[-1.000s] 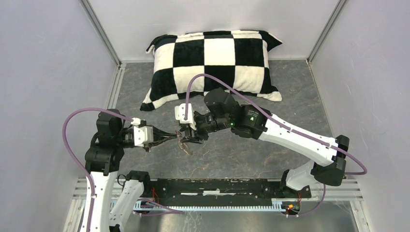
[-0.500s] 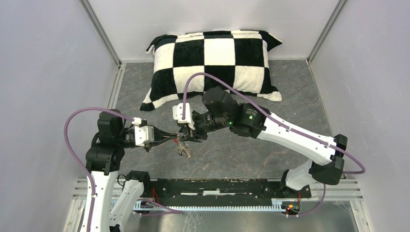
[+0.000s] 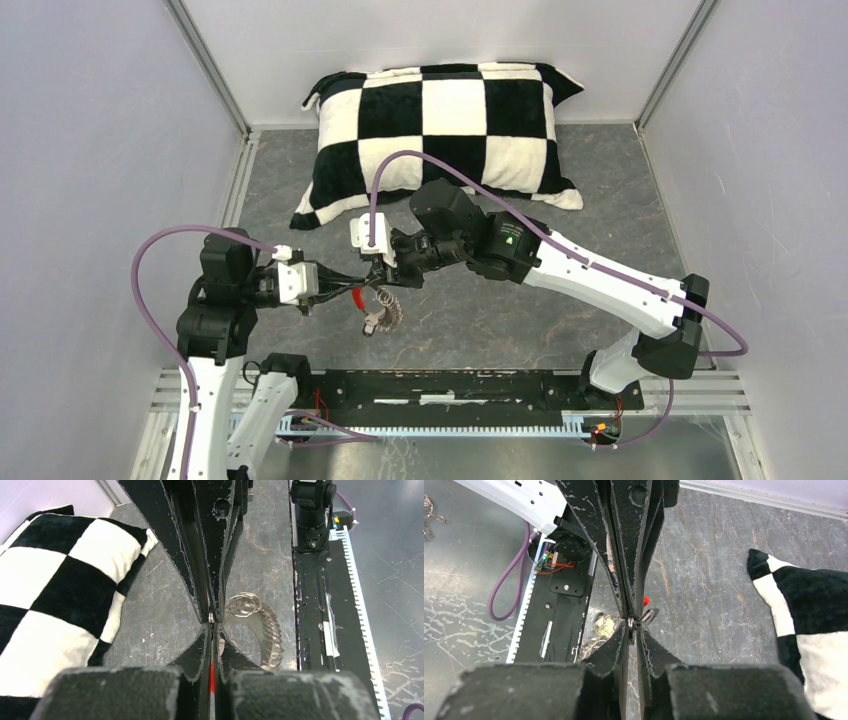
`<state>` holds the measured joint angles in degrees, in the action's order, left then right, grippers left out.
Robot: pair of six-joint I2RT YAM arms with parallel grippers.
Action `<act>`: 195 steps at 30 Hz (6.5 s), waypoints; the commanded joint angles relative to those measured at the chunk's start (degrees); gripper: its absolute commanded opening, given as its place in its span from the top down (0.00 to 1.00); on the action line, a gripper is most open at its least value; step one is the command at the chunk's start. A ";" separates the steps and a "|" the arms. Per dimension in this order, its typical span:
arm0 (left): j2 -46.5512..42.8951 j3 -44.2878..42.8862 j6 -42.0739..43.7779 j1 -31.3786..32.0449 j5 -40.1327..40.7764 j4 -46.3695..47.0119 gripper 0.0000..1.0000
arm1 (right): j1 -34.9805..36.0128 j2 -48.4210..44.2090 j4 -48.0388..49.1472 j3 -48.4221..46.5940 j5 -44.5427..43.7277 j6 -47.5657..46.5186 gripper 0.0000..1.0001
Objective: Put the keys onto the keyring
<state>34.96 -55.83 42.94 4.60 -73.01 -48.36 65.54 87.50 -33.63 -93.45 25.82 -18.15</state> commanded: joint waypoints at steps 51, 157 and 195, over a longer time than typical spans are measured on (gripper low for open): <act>-5.30 -0.99 10.87 0.05 1.78 3.68 0.36 | -7.20 -16.83 47.23 27.97 11.47 21.68 1.00; -5.03 -8.71 36.18 -0.10 -0.74 -16.99 0.92 | -5.21 -10.76 77.14 36.23 18.92 42.02 1.00; -12.07 -2.34 17.94 -0.18 0.88 -0.25 0.58 | -3.32 -16.47 73.21 43.59 5.66 34.87 1.00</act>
<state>22.44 -58.19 79.75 4.58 -70.54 -60.14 62.41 74.41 42.83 -50.87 36.18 22.94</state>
